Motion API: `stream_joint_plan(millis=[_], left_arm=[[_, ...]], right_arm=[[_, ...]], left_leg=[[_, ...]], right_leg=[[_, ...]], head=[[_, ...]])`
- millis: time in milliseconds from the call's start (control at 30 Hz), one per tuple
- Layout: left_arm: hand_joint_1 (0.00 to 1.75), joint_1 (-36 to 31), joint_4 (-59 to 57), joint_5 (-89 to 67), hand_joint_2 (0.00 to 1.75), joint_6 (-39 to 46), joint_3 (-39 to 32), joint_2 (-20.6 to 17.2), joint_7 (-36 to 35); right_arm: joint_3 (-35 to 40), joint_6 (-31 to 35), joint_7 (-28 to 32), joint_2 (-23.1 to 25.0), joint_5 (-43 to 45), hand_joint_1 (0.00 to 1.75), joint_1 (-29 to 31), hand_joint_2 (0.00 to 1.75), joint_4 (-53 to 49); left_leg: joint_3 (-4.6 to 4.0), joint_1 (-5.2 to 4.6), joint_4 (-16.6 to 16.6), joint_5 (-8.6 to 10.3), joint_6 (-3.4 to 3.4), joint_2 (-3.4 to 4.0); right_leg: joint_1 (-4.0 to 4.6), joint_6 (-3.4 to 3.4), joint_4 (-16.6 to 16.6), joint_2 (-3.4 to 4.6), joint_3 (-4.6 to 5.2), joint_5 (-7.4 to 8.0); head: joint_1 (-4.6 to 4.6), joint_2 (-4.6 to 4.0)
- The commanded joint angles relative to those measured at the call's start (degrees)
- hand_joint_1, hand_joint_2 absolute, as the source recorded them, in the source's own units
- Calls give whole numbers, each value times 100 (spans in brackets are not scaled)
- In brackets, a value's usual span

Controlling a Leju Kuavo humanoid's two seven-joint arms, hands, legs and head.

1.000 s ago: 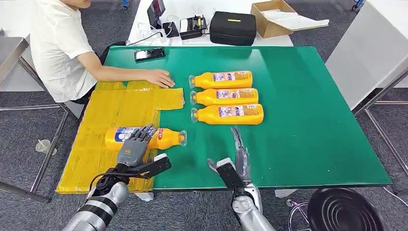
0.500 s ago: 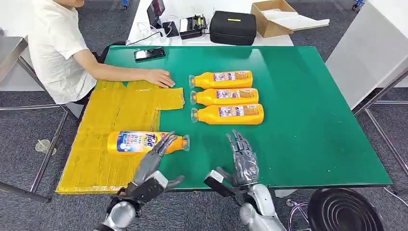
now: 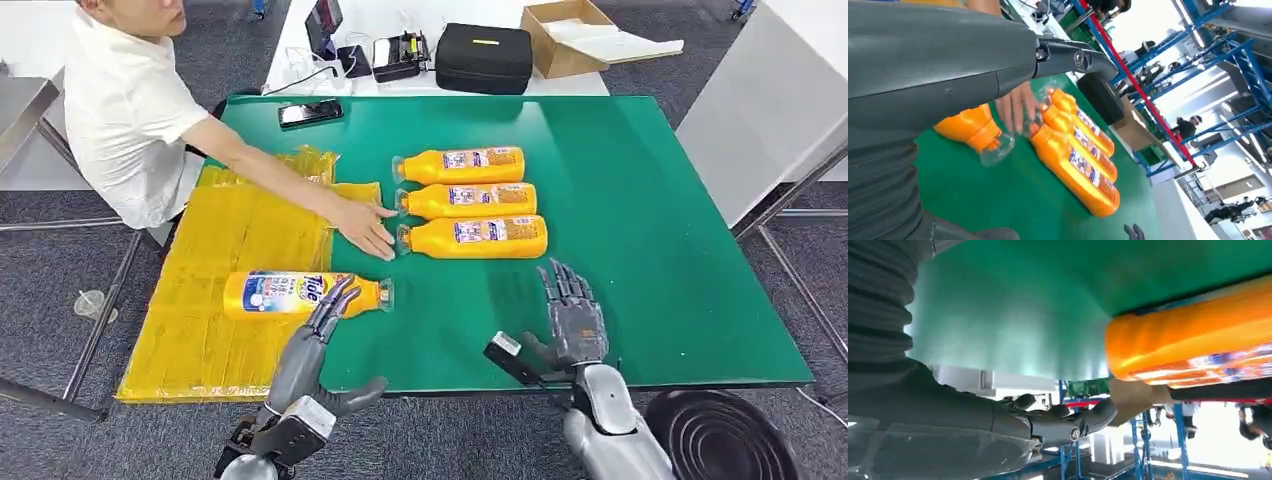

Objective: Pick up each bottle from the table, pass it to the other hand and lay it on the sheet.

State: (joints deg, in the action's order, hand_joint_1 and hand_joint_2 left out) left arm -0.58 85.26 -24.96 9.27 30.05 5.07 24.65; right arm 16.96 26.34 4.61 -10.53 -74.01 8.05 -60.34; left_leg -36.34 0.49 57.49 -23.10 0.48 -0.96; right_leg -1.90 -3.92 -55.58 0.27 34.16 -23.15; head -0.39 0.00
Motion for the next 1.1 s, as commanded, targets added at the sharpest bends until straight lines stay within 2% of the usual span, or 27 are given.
stream_joint_plan(millis=[33, 167, 300, 567, 700, 900, 1033, 1067, 1100], left_arm=[[0, -126, -128, 74, 175, -14, 168, -102, -5], [0, -220, -235, 136, 175, 12, 199, -69, 46], [0, -408, -370, 244, 175, -57, 268, -66, 32], [0, -471, -438, 278, 175, -88, 324, -70, 19], [0, -530, -516, 320, 175, -92, 398, -105, -13], [0, -571, -549, 338, 175, -90, 410, -115, -14], [0, -608, -608, 377, 175, -74, 419, -97, -29], [0, -601, -631, 382, 175, -54, 401, -72, -47], [0, -592, -644, 380, 175, -34, 391, -52, -62]], right_arm=[[89, -81, -36, -298, -100, 0, 746, 175, 728], [128, -268, 111, -236, 150, 0, 998, 175, 873], [236, -513, 282, -37, 383, 0, 1438, 175, 1555], [401, -591, 323, 89, 405, 0, 1641, 175, 1955], [540, -1207, 199, 61, 644, 0, 1956, 175, 2531], [528, -1460, 198, 82, 780, 0, 2103, 175, 2898], [625, -1986, -193, 138, 819, 0, 2372, 175, 3355], [694, -2085, -417, 157, 743, 56, 2450, 175, 3441], [725, -2126, -552, 177, 701, 152, 2482, 175, 3461]], left_leg=[[23, 2, 1, -11, 1, 14], [24, 3, 3, -13, -1, 19], [28, 5, 4, -12, -1, 20], [20, 4, 0, -6, 1, 11], [26, 3, 0, -9, 1, 15], [35, 9, 3, -11, 0, 9], [41, 7, 2, -11, 0, 13], [42, 8, 3, -12, 1, 16], [42, 9, 3, -11, 1, 20]], right_leg=[[6, 18, 5, 5, -23, -6], [7, 22, 2, 10, -21, -6], [11, 24, 2, 9, -26, -5], [8, 16, 4, 3, -20, -4], [7, 18, 4, 6, -25, -5], [14, 27, 5, -4, -39, -8], [13, 30, 5, -1, -43, -7], [15, 30, 5, 3, -43, -7], [15, 30, 7, 5, -42, -5]], head=[[0, 0], [0, 0], [0, 0], [0, 0], [0, 0], [0, 0], [0, 0], [0, 0], [0, 0]])
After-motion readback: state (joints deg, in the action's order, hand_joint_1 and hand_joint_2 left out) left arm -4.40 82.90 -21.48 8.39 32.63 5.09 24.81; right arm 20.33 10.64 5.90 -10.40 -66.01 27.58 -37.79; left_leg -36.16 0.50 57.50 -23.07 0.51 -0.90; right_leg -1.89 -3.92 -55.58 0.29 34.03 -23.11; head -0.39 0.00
